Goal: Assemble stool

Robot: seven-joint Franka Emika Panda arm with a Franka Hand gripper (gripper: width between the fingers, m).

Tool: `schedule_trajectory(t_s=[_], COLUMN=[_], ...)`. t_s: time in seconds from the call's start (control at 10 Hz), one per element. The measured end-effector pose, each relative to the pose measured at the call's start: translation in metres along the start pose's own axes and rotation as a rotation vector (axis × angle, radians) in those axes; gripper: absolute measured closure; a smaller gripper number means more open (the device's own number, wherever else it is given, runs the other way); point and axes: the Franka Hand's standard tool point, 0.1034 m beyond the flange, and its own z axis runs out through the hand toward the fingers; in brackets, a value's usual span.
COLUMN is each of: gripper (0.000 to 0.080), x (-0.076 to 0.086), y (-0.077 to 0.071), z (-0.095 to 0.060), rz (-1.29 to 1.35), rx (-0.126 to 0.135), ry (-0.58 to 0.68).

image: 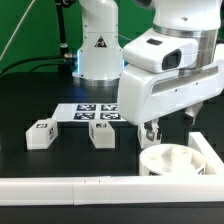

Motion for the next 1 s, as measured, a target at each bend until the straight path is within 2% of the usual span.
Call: schedule_trajectory(t_s=[0.1, 0.2, 0.3, 0.4, 0.7, 0.8, 0.9, 1.0], gripper=[0.0151, 0.0151, 0.0151, 0.0151, 0.0151, 0.0151, 0.0151, 0.0151], x=[-0.008, -0.012, -0.014, -0.016, -0.020, -0.032, -0.044, -0.042], y=[-0.004, -0.004, -0.001, -0.003, -0.002, 0.004, 0.005, 0.004], z=[0.008, 0.008, 0.009, 0.013, 0.014, 0.018, 0.016, 0.014], rz=[0.126, 0.242, 0.364, 0.433, 0.402, 0.393, 0.397, 0.394], rx=[-0.005, -0.011, -0.007, 0.010, 0.020, 0.041, 0.063, 0.084], ry=[-0.029, -0.048, -0.044, -0.043, -0.081, -0.147, -0.299, -0.425])
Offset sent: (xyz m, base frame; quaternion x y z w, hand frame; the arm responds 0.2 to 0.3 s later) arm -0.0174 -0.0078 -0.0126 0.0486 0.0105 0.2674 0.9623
